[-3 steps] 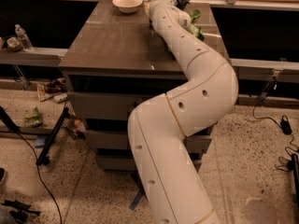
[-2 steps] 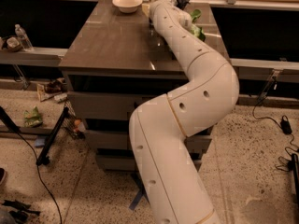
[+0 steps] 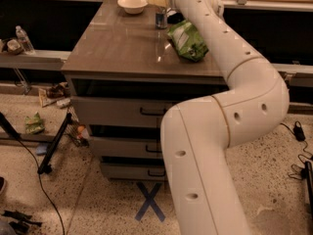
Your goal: Move redbull can near blue chip bag
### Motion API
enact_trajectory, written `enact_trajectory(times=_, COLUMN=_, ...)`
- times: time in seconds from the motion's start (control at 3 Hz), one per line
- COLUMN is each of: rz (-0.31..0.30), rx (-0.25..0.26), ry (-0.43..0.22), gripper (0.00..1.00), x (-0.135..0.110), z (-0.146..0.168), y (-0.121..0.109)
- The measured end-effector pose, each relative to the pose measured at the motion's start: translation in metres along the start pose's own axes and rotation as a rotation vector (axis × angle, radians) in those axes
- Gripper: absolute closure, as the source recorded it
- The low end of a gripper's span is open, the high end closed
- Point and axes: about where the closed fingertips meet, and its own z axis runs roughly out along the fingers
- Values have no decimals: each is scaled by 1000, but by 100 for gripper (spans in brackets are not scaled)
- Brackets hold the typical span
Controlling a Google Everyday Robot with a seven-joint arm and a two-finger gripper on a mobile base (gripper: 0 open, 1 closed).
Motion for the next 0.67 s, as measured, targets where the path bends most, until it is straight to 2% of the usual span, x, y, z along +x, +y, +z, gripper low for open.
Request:
enact_trajectory(times=0.33, rz=-34, rx=-81, ry=-2, gripper=0, x=-26, z=-45, y=-9)
enact_trajectory(times=0.67, rz=-35, rx=-117, ry=-23, gripper=0, x=-59, z=-109, y=-18)
